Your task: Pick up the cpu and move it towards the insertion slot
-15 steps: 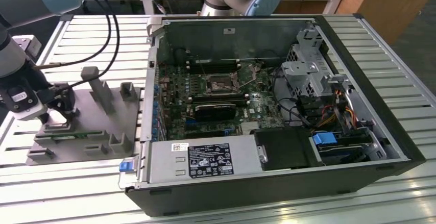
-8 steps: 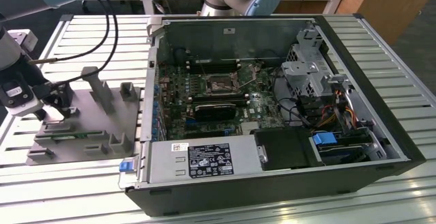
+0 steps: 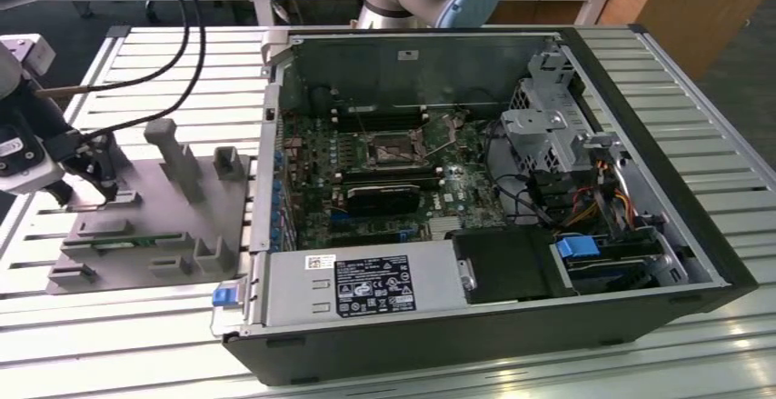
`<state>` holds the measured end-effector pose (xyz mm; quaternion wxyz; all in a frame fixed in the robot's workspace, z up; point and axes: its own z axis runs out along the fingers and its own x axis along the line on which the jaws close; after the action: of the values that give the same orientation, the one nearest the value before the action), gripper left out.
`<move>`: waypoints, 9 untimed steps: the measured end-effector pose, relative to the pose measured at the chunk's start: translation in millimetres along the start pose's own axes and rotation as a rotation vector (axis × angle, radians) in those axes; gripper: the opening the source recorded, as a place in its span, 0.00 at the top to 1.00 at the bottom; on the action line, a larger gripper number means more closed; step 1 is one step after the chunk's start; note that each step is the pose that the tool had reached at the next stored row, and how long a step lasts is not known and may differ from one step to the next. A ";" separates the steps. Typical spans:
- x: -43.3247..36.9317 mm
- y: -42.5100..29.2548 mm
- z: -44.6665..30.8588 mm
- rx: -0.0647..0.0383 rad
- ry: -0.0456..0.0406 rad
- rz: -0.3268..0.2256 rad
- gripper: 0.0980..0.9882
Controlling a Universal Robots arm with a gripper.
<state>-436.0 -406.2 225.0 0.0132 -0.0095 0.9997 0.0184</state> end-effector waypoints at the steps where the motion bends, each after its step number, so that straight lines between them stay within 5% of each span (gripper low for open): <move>1: -0.1 0.1 -2.7 0.000 -0.0005 0.000 0.50; 9: -0.7 0.9 -25.7 0.000 -0.0044 0.000 0.50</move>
<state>-436.0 -406.2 250.7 0.0154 -0.0095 0.9997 0.0184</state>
